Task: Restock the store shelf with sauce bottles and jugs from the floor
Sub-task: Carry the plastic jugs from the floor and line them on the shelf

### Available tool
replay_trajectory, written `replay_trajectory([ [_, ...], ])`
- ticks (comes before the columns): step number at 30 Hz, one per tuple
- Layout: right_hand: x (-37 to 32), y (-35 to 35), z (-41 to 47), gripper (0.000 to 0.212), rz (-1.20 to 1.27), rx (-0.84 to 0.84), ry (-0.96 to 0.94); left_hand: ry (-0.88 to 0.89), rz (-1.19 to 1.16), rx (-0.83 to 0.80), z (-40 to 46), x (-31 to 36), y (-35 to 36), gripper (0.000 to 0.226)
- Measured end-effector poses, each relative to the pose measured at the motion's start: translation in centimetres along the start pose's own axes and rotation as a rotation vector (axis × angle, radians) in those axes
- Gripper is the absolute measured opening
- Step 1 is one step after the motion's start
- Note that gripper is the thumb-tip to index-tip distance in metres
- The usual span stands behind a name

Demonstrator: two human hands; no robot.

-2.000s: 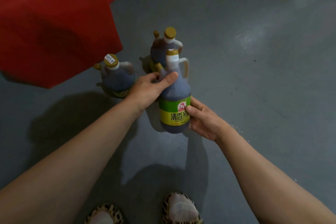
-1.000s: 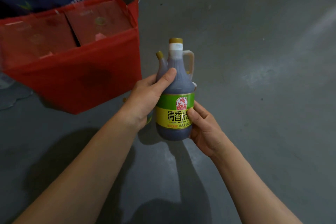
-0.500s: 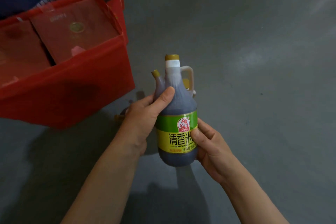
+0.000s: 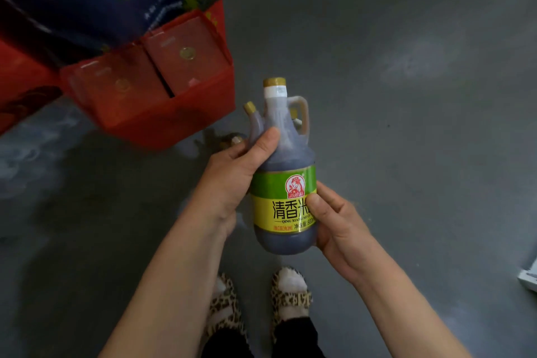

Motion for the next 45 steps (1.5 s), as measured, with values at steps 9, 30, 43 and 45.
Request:
replay_trajectory([
  [9,-9.5,14.8,-10.6,0.101,-0.100,-0.203,0.042,0.117,-0.069,0.190,-17.3,12.6,-3.8,0.054],
  [30,-21.9,64.5,-31.6,0.058,-0.503,-0.855,-0.116,0.624,-0.202,0.667,-64.3,37.0,-25.6,0.044],
  [43,-13.3,91.9,-31.7,0.059,-0.726,-1.068,-0.063,0.712,-0.302,0.923,-77.8,38.5,-48.7,0.062],
  [45,-12.3,96.3,-30.3,0.060,-0.739,-1.123,-0.040,0.711,-0.322,0.985,-78.7,39.4,-52.0,0.048],
])
Point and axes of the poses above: each hand's wrist, its own z-axis towards the middle knuckle, its own y-axis out of the palm, x = y × z, the point moved 1 cm from there along z, towards the middle knuckle, and after that the axes turned 5 degrees about -x, right-handed, at the moved point
